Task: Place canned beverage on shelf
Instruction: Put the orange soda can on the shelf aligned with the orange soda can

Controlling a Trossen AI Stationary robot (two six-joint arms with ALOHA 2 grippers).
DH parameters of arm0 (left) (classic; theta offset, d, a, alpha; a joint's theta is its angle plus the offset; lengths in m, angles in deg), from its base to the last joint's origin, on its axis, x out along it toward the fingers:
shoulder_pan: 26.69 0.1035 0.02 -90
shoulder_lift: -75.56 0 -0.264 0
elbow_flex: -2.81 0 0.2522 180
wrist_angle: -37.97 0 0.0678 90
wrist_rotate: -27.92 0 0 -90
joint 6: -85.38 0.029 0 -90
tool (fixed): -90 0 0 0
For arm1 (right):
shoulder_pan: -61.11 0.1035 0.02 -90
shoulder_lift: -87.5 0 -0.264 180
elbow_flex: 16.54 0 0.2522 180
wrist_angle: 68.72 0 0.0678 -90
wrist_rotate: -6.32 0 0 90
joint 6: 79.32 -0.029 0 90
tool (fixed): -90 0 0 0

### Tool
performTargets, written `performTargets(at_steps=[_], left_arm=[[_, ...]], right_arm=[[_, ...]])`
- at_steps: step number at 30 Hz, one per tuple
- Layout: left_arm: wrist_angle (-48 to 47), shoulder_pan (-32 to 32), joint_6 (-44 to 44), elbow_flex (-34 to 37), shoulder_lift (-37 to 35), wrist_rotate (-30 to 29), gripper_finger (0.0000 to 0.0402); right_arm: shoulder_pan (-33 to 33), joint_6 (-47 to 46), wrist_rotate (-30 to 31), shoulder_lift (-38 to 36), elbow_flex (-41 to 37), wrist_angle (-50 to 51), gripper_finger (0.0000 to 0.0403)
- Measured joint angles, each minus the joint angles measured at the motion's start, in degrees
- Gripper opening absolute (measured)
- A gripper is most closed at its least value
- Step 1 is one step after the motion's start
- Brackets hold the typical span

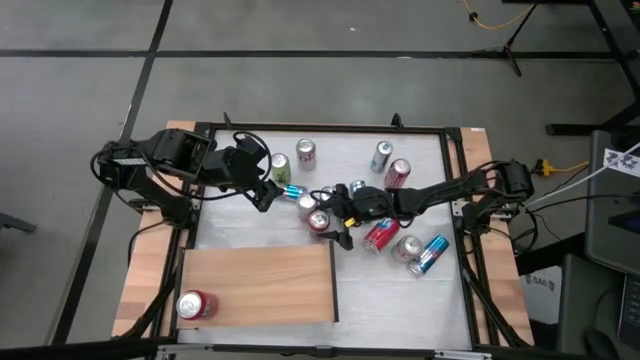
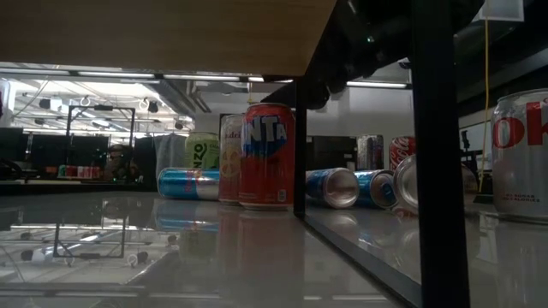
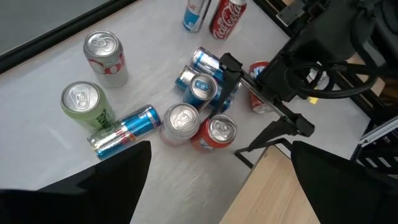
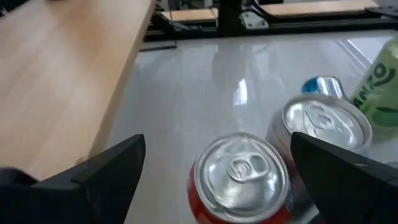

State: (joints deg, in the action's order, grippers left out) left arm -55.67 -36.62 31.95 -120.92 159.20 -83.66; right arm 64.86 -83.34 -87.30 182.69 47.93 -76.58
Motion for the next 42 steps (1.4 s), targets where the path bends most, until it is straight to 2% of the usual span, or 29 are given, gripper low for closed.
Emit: performTargets(at_steps=[8, 19, 28, 32, 39, 42], left_arm=[[-0.02, -0.02, 0.0, 0.0, 0.0, 0.0, 0.0377], [-0.02, 0.0, -0.02, 0.0, -0.02, 0.0, 0.0377], [-0.02, 0.0, 0.0, 0.0, -0.02, 0.0, 0.0377], [-0.02, -0.01, -0.01, 0.0, -0.02, 0.0, 0.0377], [-0.11, 0.0, 0.1, 0.0, -0.02, 0.11, 0.0377], [-0.17, -0.01, 1.28, 0.0, -0.02, 0.23, 0.0377]], right_arm=[[0.0, -0.03, 2.09, 1.87, -0.04, 2.96, 0.039], [0.04, -0.17, 0.48, 4.43, 0.02, 2.07, 0.039], [0.04, -0.18, 4.04, 4.58, -0.01, 1.61, 0.0389], [0.04, -0.18, 4.04, 4.58, -0.01, 1.2, 0.0363], [0.04, -0.18, 3.75, 4.58, -0.01, 0.97, 0.027], [0.03, -0.18, 2.84, 4.58, -0.01, 0.8, 0.0265]])
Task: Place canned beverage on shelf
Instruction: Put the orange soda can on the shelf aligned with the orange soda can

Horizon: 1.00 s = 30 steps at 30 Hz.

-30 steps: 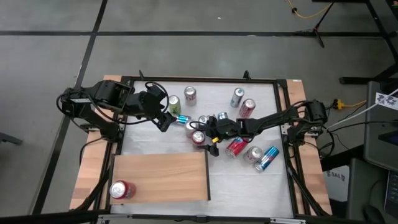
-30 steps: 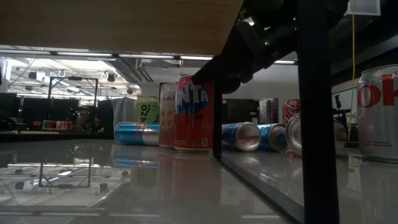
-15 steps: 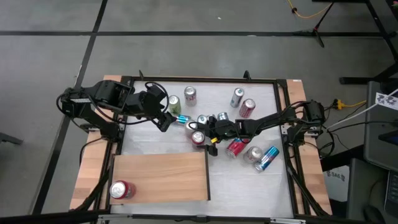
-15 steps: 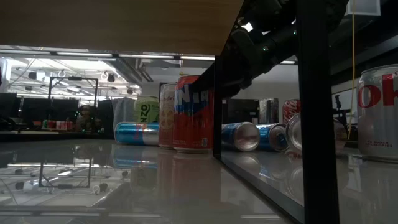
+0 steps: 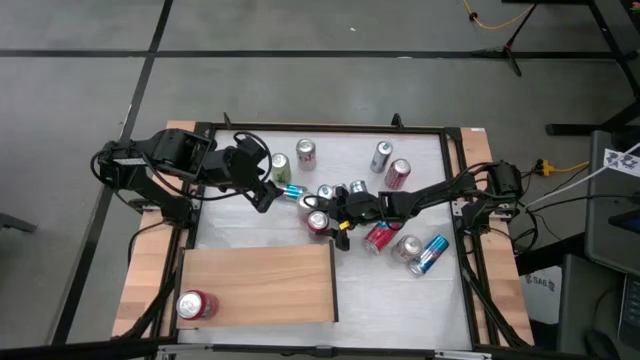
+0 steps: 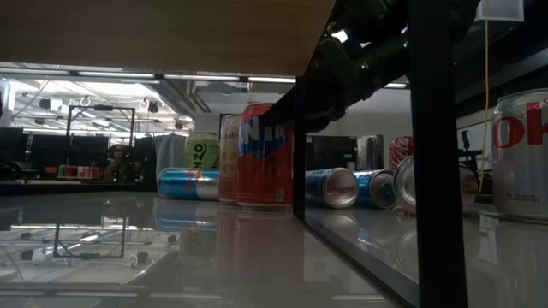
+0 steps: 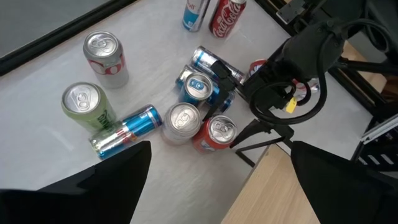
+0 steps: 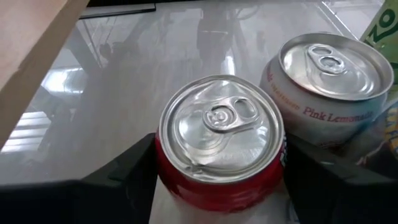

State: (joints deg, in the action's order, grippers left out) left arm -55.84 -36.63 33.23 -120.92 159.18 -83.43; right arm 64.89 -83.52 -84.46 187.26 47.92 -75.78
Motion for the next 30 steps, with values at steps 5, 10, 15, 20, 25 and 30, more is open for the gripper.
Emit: performTargets(at_steps=[5, 10, 15, 20, 25, 30], left_arm=[[-0.05, -0.01, 0.28, 0.0, 0.0, 2.31, 0.0377], [-0.53, -0.01, 0.77, 0.0, 0.0, 3.26, 0.0377], [-0.53, 0.01, 3.72, -0.02, -0.39, 3.28, 0.0377], [-0.53, -0.01, 6.26, -0.02, -0.87, 4.7, 0.0377], [-0.79, 0.01, 7.32, -0.02, -0.97, 4.78, 0.0377], [-1.91, 0.01, 9.27, -0.02, -0.98, 4.77, 0.0377]], right_arm=[[-0.03, -2.67, -0.24, -0.09, 0.0, -0.11, 0.0265], [-0.03, -3.02, -0.32, -1.78, -0.09, 1.36, 0.0276], [-0.02, -3.04, -0.37, -5.67, -0.04, 3.53, 0.027], [-0.03, -3.02, -0.23, -10.21, -0.04, 4.71, 0.0272], [-0.03, -2.8, 1.28, -14.8, -0.04, 5.51, 0.0271], [-0.03, -2.78, 1.26, -18.52, 3.24, 9.43, 0.0273]])
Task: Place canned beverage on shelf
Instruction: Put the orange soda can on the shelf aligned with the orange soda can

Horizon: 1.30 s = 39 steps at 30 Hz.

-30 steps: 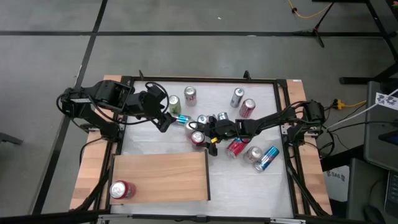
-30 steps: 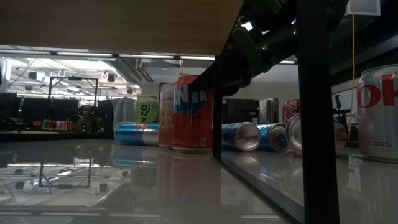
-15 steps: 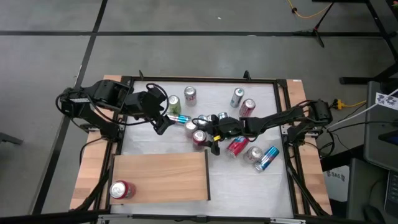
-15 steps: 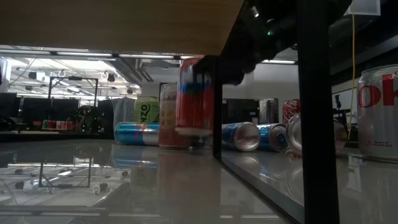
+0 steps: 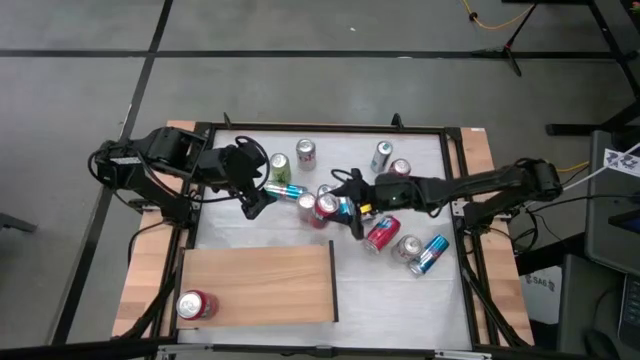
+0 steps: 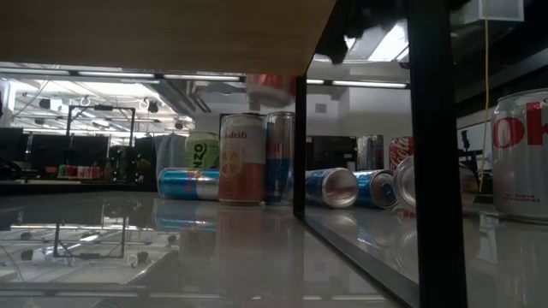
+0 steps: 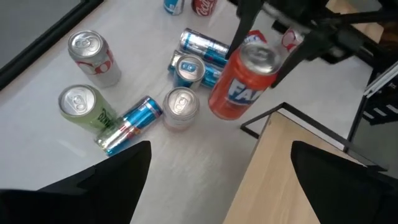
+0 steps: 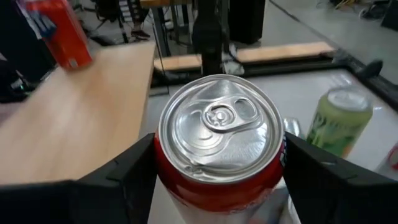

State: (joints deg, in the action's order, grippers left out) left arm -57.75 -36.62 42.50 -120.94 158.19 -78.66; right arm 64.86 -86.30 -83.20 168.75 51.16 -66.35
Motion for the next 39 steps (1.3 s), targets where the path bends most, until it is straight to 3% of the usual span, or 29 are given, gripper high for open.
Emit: performTargets(at_steps=[8, 16, 29, 39], left_arm=[[0.02, -0.48, 3.38, 0.0, 0.0, 1.15, 0.0377], [0.14, -3.34, 9.21, 0.0, 0.01, 2.17, 0.0377], [3.05, -11.11, 10.47, 0.0, 0.06, 2.77, 0.0377], [7.34, -16.6, 10.41, 0.0, 1.86, 0.94, 0.0377]], right_arm=[[2.78, 2.86, -1.59, 2.4, 18.21, 14.61, 0.0274], [8.38, 3.02, -1.43, 9.03, 31.34, 18.37, 0.0275], [15.41, 2.86, -3.22, 16.55, 32.76, 19.83, 0.0276], [16.93, 2.8, -4.06, 18.8, 32.84, 23.78, 0.0276]])
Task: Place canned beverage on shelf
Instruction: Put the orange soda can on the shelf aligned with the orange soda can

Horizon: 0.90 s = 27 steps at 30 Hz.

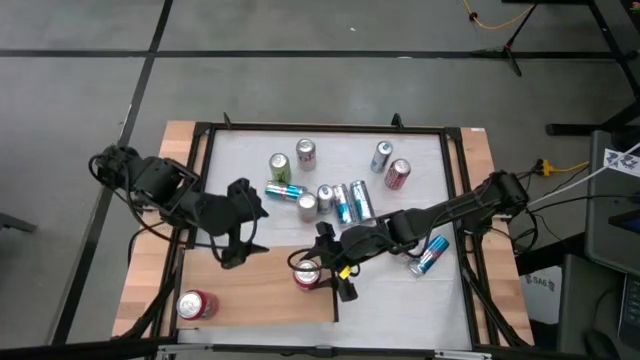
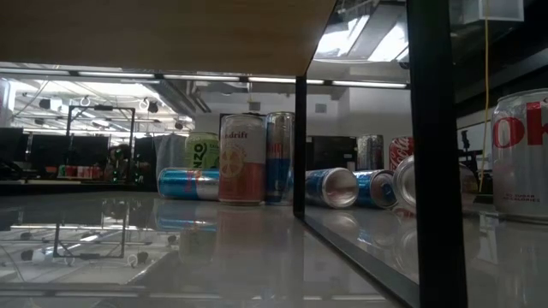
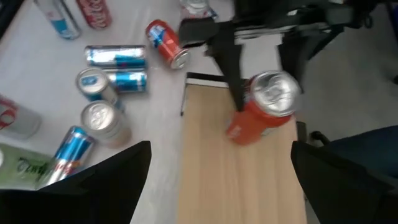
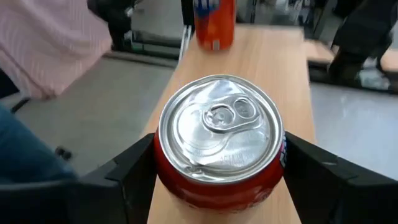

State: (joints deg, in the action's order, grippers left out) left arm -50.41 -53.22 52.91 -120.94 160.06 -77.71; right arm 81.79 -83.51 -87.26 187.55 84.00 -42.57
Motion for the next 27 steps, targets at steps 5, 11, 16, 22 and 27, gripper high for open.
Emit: performTargets(at_steps=[5, 11, 16, 22, 27], left_arm=[[1.08, -1.78, 0.04, 0.0, 1.38, -0.86, 0.0377], [2.5, -2.98, 0.09, 0.0, 3.11, -1.29, 0.0377], [3.34, -3.03, 0.27, 0.0, 4.4, -1.77, 0.0377], [8.39, -3.01, 3.61, 0.0, 5.82, -1.35, 0.0377], [13.32, -2.96, 6.18, 0.0, 6.46, -1.34, 0.0377]], right_arm=[[-0.03, 0.08, -0.52, 0.21, 0.01, 1.17, 0.0276], [-0.06, 0.04, -0.45, 0.33, 0.01, 1.0, 0.0283], [-0.06, 0.02, -0.43, 0.39, 0.01, 1.04, 0.0315], [-0.06, -0.04, -0.5, 0.41, 0.01, 1.21, 0.0347], [-0.06, -0.04, -0.5, 0.41, 0.01, 1.2, 0.0362]])
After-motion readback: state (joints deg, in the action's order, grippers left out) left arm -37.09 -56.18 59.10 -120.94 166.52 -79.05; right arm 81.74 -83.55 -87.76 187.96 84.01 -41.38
